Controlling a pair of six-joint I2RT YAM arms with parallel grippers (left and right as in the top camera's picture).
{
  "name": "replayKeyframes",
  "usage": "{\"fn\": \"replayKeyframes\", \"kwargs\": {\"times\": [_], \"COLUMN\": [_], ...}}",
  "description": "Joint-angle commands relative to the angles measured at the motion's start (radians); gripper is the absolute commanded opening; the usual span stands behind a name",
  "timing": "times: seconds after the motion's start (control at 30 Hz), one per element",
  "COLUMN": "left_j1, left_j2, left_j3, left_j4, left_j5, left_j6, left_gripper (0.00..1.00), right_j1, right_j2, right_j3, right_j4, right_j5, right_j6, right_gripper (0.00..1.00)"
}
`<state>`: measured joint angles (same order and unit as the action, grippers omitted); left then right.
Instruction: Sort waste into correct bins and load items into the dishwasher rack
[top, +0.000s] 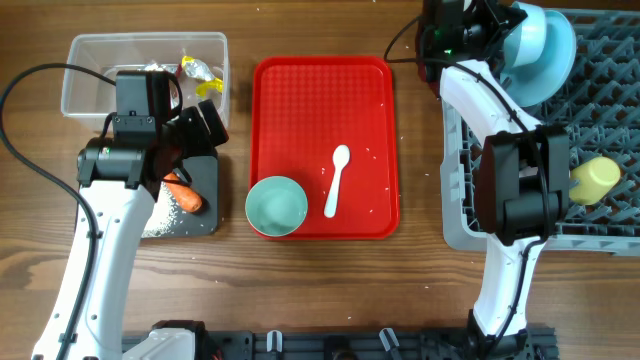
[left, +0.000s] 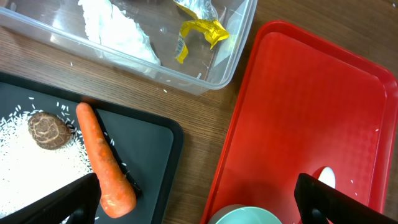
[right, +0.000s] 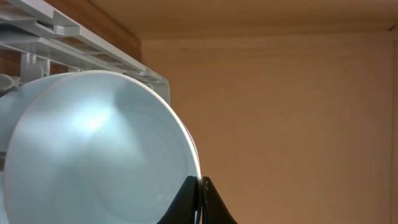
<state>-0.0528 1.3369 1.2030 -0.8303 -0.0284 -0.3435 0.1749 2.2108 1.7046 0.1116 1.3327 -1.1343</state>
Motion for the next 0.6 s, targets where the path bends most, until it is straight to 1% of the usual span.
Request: {"fn": "replayKeyframes", "kwargs": {"times": [0.0, 0.2, 0.3, 0.4, 0.53, 0.57], "left_j1": [0.005, 0.005, 0.005, 0.005, 0.005, 0.005], "left_j2": [-0.014, -0.014, -0.014, -0.014, -0.014, -0.014], "left_j3": [-0.005, -0.005, -0.005, -0.005, -0.005, -0.005], "left_j4": [0.003, 0.003, 0.002, 0.002, 0.002, 0.002], "left_j5": [0.005, 0.005, 0.005, 0.005, 0.005, 0.005], "left_j6": [-0.009, -0.009, -0.009, -0.009, -0.009, -0.009], "left_gripper": [1.00, 1.00, 1.00, 1.00, 1.00, 1.00], "right_j1": [0.005, 0.026, 0.042, 0.048, 0.048, 0.049], "right_j2": [0.024, 0.024, 0.024, 0.024, 0.024, 0.024], "right_j3": [0.002, 0.001, 0.001, 0.001, 0.001, 0.001], "right_j4": [0.000, -0.005, -0.078, -0.199, -0.218, -0.218], "right_j5": [0.021, -0.010, -0.060, -0.101, -0.103, -0.104], "right_j6": [0.017, 0.038, 0.058, 0.151, 0.169, 0.169], "right_gripper": [0.04, 0.04, 0.04, 0.04, 0.04, 0.15]}}
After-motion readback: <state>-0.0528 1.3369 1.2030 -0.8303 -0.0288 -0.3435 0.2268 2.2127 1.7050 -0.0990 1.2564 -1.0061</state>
